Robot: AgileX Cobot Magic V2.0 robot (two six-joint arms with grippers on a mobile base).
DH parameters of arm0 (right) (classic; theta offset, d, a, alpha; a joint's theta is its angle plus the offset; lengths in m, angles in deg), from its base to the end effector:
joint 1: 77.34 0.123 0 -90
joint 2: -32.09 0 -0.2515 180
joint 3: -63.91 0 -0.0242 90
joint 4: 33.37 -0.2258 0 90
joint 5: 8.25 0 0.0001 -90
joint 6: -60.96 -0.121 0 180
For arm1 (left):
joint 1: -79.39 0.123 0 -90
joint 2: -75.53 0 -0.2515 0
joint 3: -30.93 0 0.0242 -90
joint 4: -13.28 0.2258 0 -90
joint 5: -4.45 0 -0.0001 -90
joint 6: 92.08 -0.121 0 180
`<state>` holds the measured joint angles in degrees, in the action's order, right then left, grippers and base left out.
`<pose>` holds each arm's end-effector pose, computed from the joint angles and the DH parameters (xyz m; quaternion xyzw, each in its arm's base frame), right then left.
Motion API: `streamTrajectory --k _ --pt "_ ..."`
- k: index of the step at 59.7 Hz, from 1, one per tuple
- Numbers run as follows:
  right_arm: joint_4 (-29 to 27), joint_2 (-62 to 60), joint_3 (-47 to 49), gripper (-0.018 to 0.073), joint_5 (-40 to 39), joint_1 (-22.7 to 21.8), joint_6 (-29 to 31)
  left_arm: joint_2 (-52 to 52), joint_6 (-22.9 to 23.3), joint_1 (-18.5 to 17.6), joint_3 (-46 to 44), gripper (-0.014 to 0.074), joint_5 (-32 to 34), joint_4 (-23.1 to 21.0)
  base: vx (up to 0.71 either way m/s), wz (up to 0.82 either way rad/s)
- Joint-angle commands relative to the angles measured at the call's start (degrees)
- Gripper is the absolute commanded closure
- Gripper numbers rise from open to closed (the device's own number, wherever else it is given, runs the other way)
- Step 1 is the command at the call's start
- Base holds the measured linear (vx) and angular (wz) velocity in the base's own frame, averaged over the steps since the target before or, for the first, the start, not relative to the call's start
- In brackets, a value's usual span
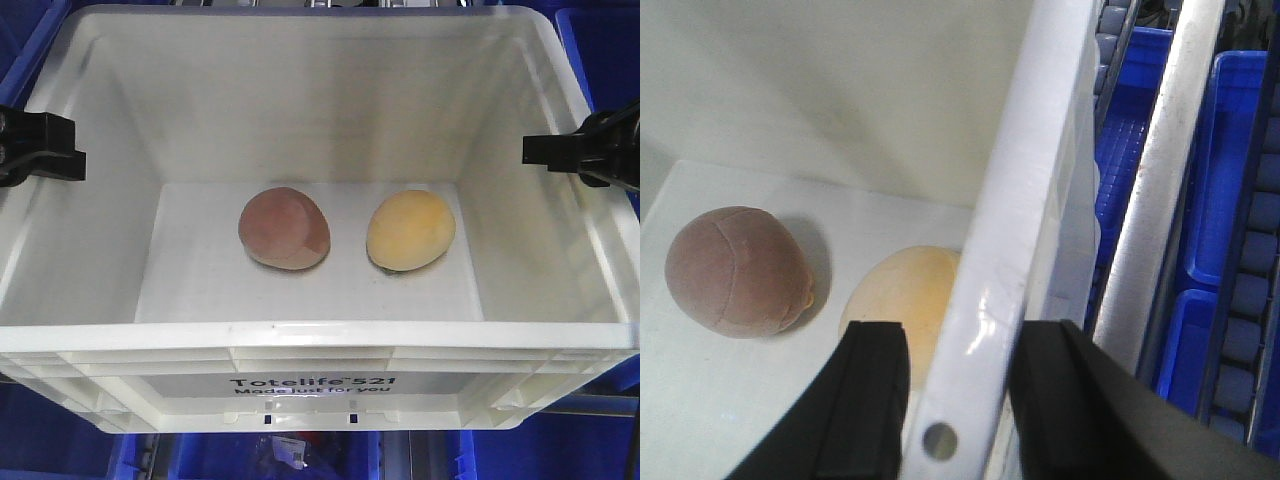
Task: Place moving items into box and shelve
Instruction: 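Carry the crate with both grippers over the roller shelf, then lower the crate with both grippers onto the roller shelf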
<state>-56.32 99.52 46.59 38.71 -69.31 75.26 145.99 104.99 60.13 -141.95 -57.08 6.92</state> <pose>0.2088 0.0643 0.3264 -0.1100 0.8898 0.1660 0.4106 0.1945 -0.0805 0.3413 0.0101 0.9355 -0.1609 0.3143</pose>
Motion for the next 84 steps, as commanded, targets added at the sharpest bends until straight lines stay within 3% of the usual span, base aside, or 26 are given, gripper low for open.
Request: streamTrajectory --k 1,60,76,84 --pt "-2.6 -1.6 2.5 0.0565 -6.6 0.0 1.6 -1.7 -0.6 -0.2 -2.7 0.06 7.4 -0.1 0.0 0.0" --pt "-2.6 -1.4 2.5 0.0565 -6.6 0.0 1.6 -1.5 -0.6 -0.2 -2.7 0.06 8.2 0.1 0.0 0.0" --pt "-2.6 3.4 2.3 0.0565 -9.9 0.0 1.6 2.8 -0.7 -0.2 -2.7 0.06 13.9 0.5 0.0 0.0" --pt "-3.4 7.9 2.3 0.0565 -16.6 0.0 1.6 7.1 -0.6 -0.2 -2.7 0.06 19.8 4.0 0.0 0.0"
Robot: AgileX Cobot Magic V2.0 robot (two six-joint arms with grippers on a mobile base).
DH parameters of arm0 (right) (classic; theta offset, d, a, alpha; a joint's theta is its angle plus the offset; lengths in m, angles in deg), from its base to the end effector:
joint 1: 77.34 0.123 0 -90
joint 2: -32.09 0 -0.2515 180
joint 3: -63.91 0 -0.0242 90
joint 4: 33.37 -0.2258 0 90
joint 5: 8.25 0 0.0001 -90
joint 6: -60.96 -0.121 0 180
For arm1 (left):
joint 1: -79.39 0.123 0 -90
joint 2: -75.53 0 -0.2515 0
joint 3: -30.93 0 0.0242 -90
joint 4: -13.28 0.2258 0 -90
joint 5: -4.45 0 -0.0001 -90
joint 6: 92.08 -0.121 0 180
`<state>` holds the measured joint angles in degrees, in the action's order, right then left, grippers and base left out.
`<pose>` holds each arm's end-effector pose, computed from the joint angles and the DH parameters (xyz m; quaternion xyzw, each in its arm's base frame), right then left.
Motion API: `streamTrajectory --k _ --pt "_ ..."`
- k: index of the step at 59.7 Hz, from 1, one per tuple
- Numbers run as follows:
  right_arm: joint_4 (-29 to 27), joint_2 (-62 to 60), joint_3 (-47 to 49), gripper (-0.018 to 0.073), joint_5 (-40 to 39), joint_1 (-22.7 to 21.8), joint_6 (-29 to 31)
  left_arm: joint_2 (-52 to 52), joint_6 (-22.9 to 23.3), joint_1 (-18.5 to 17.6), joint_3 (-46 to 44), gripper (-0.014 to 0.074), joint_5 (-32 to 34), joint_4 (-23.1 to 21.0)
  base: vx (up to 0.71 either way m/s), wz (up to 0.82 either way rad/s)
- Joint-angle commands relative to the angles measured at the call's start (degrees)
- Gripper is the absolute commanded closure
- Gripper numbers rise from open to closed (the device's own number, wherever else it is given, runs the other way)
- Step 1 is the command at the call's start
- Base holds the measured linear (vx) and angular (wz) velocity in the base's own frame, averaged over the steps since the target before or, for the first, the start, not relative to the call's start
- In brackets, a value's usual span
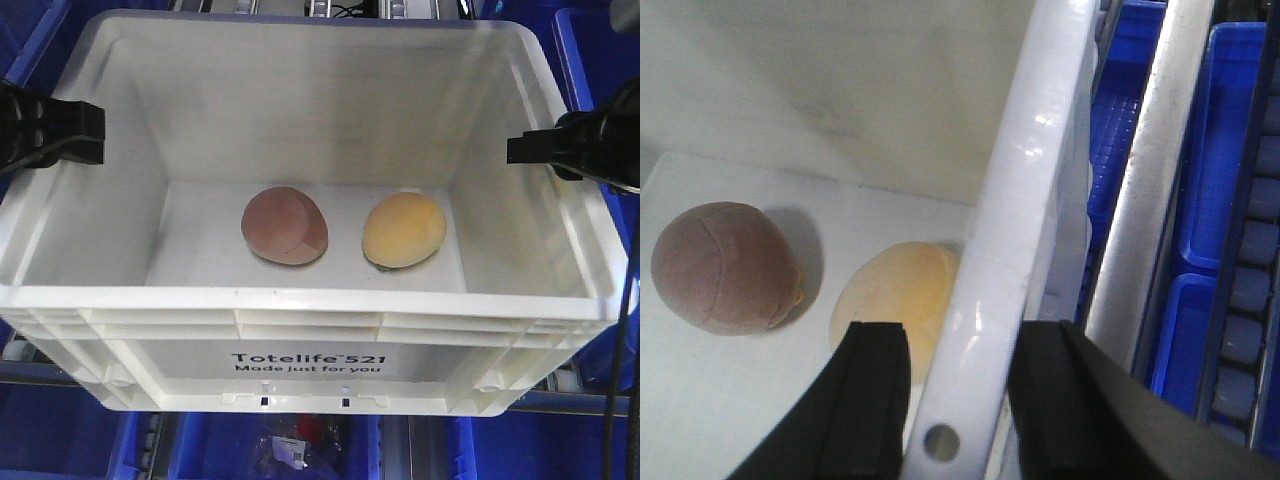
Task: Place moving items into box and shelve
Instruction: 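Lower the crate with both grippers onto the roller shelf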
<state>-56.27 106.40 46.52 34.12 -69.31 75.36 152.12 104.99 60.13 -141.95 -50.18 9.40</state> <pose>0.2386 0.0657 0.3048 -0.0943 0.9013 0.1589 0.3918 0.2279 -0.0867 0.3262 0.0094 0.9341 -0.1419 0.3275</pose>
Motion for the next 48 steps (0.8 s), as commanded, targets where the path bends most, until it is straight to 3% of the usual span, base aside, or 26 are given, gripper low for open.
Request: streamTrajectory --k 1,12,18,23,35,48 --pt "-3.7 1.6 2.4 0.0565 -12.9 0.0 1.5 1.5 -0.6 -0.2 -2.7 0.06 13.7 2.0 0.0 0.0" --pt "-10.5 8.3 2.4 0.0565 -25.3 0.0 7.0 8.5 -0.6 -0.2 -2.7 0.06 28.6 8.6 0.0 0.0" --pt "-15.6 12.1 2.4 0.0565 -27.7 0.0 14.4 10.7 -0.6 -0.2 -2.7 0.06 38.5 11.5 0.0 0.0" --pt "-20.6 14.3 2.4 0.0565 -27.6 0.0 19.1 12.0 -0.6 -0.2 -2.7 0.06 42.2 12.9 0.0 0.0" --pt "-29.1 16.8 2.4 0.0563 -28.0 0.0 29.4 15.8 -0.4 -0.1 -2.7 0.0595 40.6 12.9 0.0 0.0" --pt "-31.7 16.8 2.6 0.047 -27.2 0.0 31.5 18.2 -0.4 -0.1 -2.7 0.0487 34.0 13.7 0.0 0.0"
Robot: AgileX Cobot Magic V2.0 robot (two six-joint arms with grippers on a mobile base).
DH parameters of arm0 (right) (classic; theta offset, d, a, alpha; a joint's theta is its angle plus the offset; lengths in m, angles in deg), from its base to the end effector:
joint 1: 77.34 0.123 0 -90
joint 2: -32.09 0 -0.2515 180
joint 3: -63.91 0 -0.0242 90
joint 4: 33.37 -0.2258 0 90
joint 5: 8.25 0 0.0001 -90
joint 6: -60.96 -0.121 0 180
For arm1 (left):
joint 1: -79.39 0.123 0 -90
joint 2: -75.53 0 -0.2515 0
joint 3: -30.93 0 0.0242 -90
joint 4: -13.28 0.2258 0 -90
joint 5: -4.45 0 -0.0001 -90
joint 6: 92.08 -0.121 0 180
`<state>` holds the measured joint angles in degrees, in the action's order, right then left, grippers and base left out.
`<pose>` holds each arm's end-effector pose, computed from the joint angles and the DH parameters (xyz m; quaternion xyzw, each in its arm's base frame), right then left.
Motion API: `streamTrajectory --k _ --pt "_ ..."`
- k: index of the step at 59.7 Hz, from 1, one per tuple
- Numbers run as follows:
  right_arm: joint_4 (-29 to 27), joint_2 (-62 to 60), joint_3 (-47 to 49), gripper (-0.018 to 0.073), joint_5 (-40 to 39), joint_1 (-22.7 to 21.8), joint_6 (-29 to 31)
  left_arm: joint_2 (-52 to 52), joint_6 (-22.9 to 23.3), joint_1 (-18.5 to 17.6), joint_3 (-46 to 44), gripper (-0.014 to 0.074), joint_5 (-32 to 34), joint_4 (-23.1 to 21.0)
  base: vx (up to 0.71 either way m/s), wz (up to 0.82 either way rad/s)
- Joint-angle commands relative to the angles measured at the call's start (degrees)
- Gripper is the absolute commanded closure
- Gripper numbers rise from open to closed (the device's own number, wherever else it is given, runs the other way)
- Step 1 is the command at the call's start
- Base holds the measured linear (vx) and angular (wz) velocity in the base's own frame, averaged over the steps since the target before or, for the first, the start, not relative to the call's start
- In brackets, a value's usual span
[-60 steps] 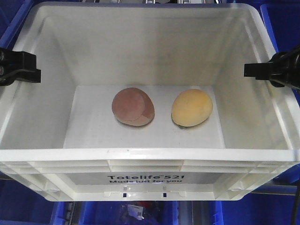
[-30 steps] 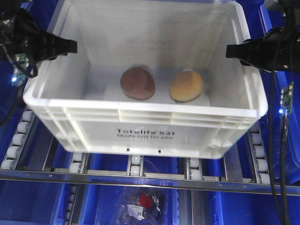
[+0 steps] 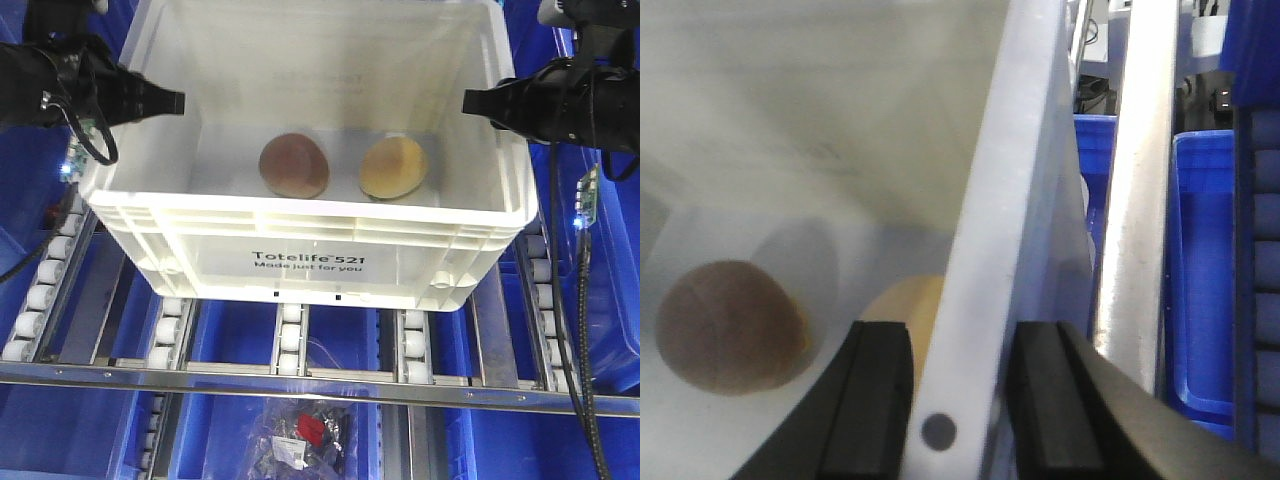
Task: Place moving items into box and shelve
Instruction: 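Lower the crate with both grippers onto the roller shelf, then open the left gripper and withdraw it from the crate rim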
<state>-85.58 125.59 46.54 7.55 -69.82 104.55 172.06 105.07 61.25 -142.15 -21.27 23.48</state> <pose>0.3302 0.0699 0.2558 -0.0533 0.8640 0.1577 0.4752 0.3334 -0.0994 0.2682 0.0636 0.8991 -0.0636 0.4283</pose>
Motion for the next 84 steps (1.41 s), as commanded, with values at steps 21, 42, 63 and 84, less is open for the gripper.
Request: streamTrajectory --k 21,42,63,84 --pt "-1.5 -2.4 2.5 -0.0003 -2.0 0.5 2.7 -1.8 -0.5 -1.1 -2.5 0.0068 5.8 5.8 0.0 0.0" --pt "-1.6 -2.4 2.5 -0.0027 -2.2 0.5 2.7 -1.8 -0.5 -1.1 -2.5 0.0016 6.2 7.4 0.0 0.0" --pt "-1.6 -2.4 2.5 0.0047 -2.2 0.5 2.7 -1.8 -0.5 -1.1 -2.5 0.0021 6.3 7.3 0.0 0.0" --pt "-1.6 -2.4 2.5 0.0093 -2.1 0.5 2.7 -4.3 -1.3 -1.7 -2.5 0.0021 3.1 5.7 0.0 0.0"
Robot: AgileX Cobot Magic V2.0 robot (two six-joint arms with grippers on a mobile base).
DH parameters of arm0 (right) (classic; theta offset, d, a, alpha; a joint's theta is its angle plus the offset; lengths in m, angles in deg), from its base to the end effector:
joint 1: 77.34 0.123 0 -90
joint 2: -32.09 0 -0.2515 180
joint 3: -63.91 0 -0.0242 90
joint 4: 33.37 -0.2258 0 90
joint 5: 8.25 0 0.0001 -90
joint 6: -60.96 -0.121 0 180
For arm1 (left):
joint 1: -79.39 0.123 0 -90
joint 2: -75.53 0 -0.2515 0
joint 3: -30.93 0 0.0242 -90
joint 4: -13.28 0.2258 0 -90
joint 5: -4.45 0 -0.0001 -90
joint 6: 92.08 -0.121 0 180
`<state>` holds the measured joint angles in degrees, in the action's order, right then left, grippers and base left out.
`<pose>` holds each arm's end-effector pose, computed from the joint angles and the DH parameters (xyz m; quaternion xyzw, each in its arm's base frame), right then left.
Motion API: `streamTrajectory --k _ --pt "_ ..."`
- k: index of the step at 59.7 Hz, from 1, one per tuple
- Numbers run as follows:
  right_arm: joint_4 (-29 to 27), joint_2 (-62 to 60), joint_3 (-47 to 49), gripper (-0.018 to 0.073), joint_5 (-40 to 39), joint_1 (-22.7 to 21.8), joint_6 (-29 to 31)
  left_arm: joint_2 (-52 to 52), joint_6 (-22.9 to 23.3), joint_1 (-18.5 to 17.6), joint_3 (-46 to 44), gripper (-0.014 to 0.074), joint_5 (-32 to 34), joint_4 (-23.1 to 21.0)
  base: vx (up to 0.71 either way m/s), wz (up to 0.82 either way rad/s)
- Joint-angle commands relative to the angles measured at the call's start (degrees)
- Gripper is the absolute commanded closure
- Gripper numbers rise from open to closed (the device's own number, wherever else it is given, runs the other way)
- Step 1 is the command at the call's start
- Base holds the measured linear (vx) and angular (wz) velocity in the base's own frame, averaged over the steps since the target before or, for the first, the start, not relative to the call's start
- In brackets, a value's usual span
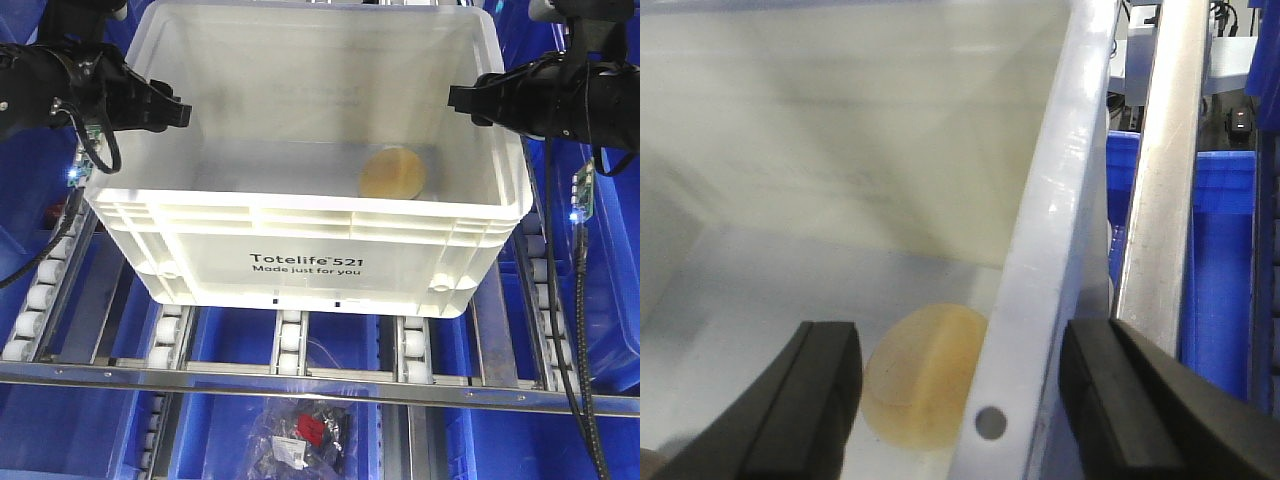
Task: Place moving items into box and shelve
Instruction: 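Open the left gripper and withdraw it from the crate rim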
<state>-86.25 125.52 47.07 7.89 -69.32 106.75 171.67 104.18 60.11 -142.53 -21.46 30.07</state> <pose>0.3302 0.0737 0.2592 -0.0710 0.8603 0.1563 0.4801 0.3331 -0.1003 0.2738 0.1141 0.8887 -0.0220 0.4435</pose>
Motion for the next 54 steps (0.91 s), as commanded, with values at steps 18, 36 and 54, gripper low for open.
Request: streamTrajectory --k 18,36,54 --pt "-0.9 -2.3 2.0 0.0102 -2.7 0.0 0.5 -13.1 -19.3 -0.6 12.7 0.0021 21.0 -17.4 0.0 0.0" --pt "-0.9 -2.3 2.0 0.0102 -2.7 0.0 0.5 -33.4 -20.7 -0.6 31.5 0.0074 30.3 -20.4 0.0 0.0" --pt "-0.9 -2.3 2.0 0.0102 -2.7 0.0 0.5 -62.5 -20.7 1.0 50.7 0.0198 30.6 -20.3 0.0 0.0"
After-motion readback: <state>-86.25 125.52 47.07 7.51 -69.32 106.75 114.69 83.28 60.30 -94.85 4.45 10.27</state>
